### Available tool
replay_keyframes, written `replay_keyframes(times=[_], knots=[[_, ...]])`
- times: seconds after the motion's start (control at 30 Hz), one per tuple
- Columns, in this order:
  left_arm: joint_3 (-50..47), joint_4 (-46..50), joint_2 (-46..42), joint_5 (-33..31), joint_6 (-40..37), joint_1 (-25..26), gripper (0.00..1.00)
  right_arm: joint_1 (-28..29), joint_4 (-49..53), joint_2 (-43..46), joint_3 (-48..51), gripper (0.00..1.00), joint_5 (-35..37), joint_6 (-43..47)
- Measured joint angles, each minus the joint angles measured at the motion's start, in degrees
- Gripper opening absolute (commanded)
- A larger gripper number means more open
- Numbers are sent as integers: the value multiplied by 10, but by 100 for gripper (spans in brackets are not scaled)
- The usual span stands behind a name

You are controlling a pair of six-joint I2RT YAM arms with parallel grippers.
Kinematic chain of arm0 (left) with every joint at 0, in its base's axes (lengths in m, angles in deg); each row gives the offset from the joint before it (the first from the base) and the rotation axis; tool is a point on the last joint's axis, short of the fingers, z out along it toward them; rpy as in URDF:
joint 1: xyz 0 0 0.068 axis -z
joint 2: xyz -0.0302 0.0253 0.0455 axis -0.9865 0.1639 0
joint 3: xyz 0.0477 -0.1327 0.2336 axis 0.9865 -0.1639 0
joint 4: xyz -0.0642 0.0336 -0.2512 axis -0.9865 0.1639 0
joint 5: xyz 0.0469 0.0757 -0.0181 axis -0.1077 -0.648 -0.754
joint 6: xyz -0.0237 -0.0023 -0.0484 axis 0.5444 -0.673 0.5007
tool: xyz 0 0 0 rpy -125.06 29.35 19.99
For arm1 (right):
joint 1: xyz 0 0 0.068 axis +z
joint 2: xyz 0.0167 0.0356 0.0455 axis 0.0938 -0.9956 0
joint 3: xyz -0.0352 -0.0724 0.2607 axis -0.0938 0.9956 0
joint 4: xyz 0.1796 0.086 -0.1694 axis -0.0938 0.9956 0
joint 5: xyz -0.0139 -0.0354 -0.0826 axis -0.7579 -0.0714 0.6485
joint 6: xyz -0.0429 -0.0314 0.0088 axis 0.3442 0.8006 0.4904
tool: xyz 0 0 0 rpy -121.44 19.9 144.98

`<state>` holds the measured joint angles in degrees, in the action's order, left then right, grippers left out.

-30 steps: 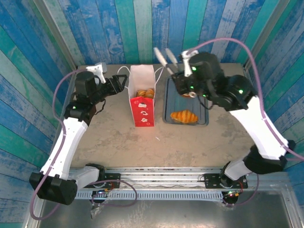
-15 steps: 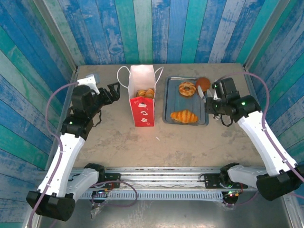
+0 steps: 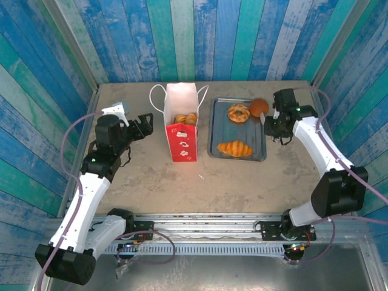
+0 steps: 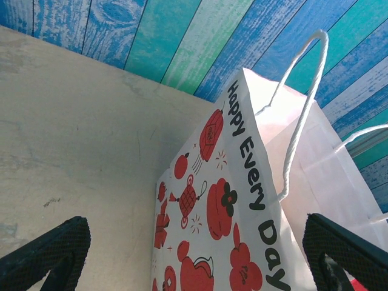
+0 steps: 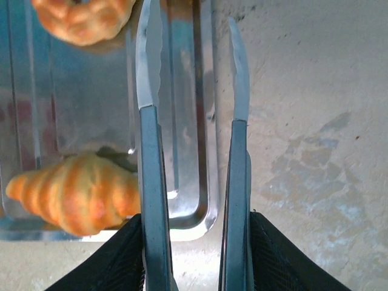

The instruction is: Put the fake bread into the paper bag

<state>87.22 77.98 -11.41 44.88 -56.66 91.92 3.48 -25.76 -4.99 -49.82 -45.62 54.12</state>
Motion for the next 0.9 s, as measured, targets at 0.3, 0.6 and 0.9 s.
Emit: replay_keyframes(times=[0.3, 0.6, 0.9], knots=[[0, 7, 0, -8, -6, 0, 94, -46, -17, -67, -65, 45, -33, 16], [0, 16, 0, -24, -14, 0, 94, -52, -18, -143, -127, 47, -59, 29], [0, 18, 0, -30, -14, 0, 94, -53, -12, -176, -155, 50, -60, 41]])
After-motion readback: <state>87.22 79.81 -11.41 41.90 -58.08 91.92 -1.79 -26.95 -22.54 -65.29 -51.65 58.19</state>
